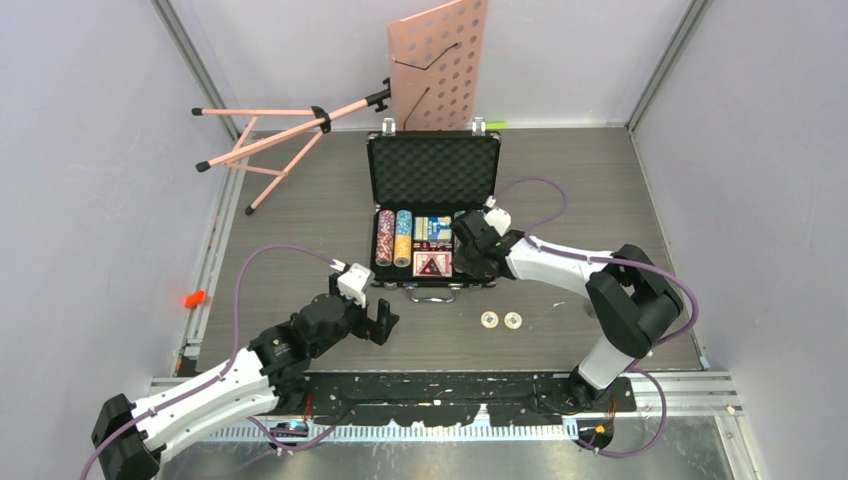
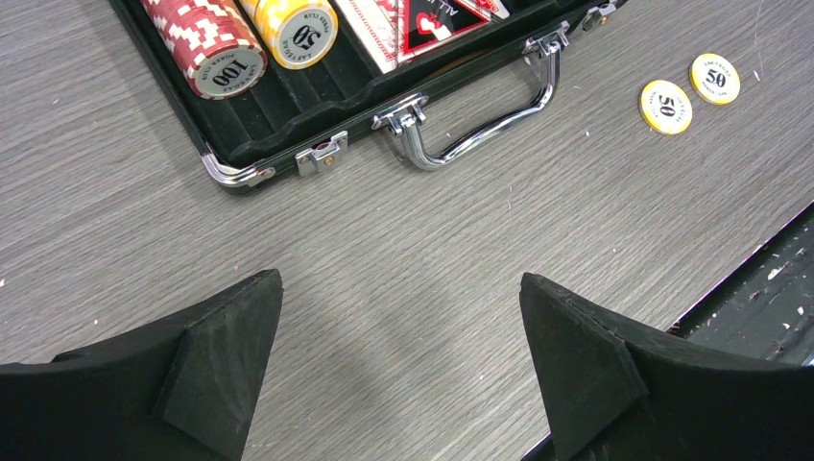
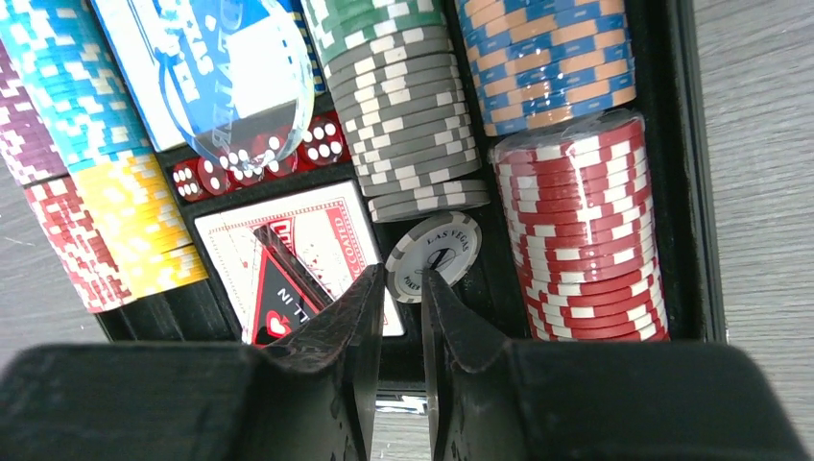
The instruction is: Pack up texas hold em set
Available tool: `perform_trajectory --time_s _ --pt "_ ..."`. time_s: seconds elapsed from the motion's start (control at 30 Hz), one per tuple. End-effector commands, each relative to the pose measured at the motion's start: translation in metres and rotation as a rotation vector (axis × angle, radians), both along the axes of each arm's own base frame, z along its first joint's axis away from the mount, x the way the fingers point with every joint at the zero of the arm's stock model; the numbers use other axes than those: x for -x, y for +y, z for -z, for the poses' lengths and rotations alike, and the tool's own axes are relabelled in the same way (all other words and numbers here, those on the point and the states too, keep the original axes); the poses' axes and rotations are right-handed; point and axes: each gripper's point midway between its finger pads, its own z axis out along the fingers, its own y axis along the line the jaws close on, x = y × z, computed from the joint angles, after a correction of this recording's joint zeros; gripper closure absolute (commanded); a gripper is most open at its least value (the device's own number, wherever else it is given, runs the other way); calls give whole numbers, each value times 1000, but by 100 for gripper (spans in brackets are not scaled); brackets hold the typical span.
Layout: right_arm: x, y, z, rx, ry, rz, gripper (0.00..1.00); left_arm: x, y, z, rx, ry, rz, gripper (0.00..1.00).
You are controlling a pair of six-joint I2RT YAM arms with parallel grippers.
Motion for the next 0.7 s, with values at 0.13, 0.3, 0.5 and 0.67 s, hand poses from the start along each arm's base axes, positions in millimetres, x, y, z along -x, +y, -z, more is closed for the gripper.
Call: perform_trajectory --time_s 0.13,0.3,0.5,0.67 --pt "-14 -19 -23 17 -95 136 80 -4 -7 -15 44 -42 7 2" --pt "-19 -22 -31 -26 -147 192 86 -5 -7 -15 41 -42 8 2" --pt "-24 -24 -39 -12 -169 198 80 -5 -7 -15 42 -43 8 2" --pt "-26 -17 -42 -24 -170 170 60 -5 -7 -15 42 -43 8 2"
